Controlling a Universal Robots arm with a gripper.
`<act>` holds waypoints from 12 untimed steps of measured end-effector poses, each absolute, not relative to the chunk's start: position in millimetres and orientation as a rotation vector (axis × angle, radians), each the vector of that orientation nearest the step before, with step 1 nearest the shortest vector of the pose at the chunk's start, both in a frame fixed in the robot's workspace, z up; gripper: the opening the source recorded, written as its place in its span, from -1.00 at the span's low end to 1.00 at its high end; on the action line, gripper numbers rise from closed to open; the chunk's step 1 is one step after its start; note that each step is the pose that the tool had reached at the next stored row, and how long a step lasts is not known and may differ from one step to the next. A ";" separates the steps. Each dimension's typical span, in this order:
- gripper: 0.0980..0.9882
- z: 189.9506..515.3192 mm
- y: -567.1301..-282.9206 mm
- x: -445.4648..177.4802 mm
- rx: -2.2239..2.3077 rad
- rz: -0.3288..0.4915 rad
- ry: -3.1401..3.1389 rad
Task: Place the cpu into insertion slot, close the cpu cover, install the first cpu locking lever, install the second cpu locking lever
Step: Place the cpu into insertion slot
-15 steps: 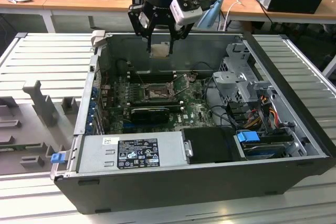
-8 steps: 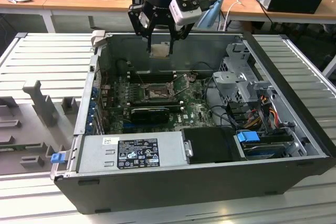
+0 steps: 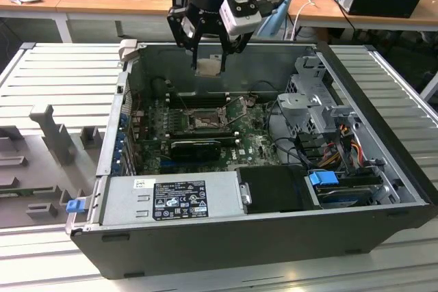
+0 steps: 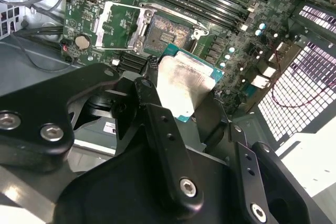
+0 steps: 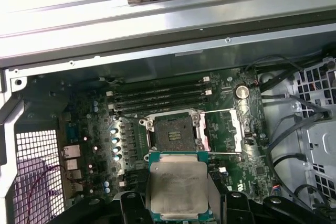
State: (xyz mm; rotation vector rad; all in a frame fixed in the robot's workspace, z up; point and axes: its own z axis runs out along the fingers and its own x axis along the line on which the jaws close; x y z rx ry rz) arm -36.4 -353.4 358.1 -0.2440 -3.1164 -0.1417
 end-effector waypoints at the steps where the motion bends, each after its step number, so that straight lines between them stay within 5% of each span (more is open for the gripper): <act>1: -0.04 358.0 -353.4 -36.4 -0.246 -0.142 -3.116; 12: -0.04 356.8 -353.4 -36.1 -0.406 -0.142 -3.104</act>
